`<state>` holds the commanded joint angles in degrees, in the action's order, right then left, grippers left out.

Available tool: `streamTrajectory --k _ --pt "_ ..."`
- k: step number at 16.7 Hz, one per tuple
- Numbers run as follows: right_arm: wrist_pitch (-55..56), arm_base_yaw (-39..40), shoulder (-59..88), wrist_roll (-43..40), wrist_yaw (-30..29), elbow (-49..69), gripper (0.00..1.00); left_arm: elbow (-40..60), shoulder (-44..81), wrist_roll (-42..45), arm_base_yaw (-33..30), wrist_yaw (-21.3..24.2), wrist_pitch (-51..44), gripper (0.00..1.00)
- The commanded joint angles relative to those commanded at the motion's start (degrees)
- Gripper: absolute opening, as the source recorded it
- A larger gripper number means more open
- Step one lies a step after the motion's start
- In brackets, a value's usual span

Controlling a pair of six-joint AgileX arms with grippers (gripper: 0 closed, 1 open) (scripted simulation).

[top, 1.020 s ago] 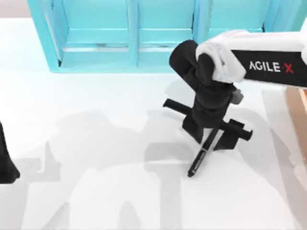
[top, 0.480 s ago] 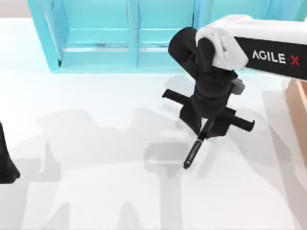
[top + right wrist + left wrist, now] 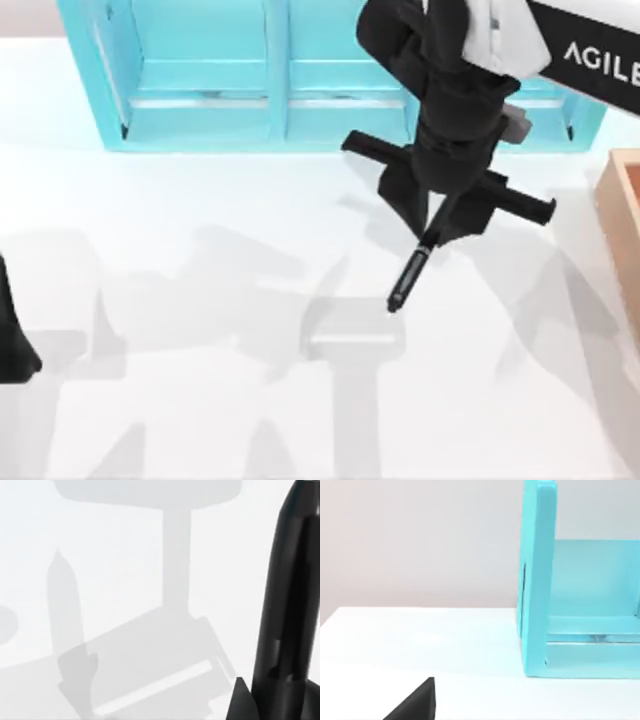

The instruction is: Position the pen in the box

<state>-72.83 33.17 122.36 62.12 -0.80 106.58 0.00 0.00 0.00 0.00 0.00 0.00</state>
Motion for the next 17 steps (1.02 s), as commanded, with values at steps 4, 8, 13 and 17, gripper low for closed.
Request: streamTrajectory --k 4,8,13,17 --pt "0.2 0.0 0.2 0.1 0.0 -0.2 0.0 0.0 0.0 0.0 0.0 0.0 0.0 1.0" --pt "0.0 -6.3 -1.2 0.3 0.1 -1.6 0.0 0.0 0.0 0.0 0.0 0.0 0.0 1.0" --pt "-0.4 -24.7 -5.6 0.3 0.3 -6.0 0.0 0.0 0.0 0.0 0.0 0.0 0.0 1.0" --pt "-0.8 -43.5 -9.7 0.3 0.3 -10.4 0.0 0.0 0.0 0.0 0.0 0.0 0.0 1.0"
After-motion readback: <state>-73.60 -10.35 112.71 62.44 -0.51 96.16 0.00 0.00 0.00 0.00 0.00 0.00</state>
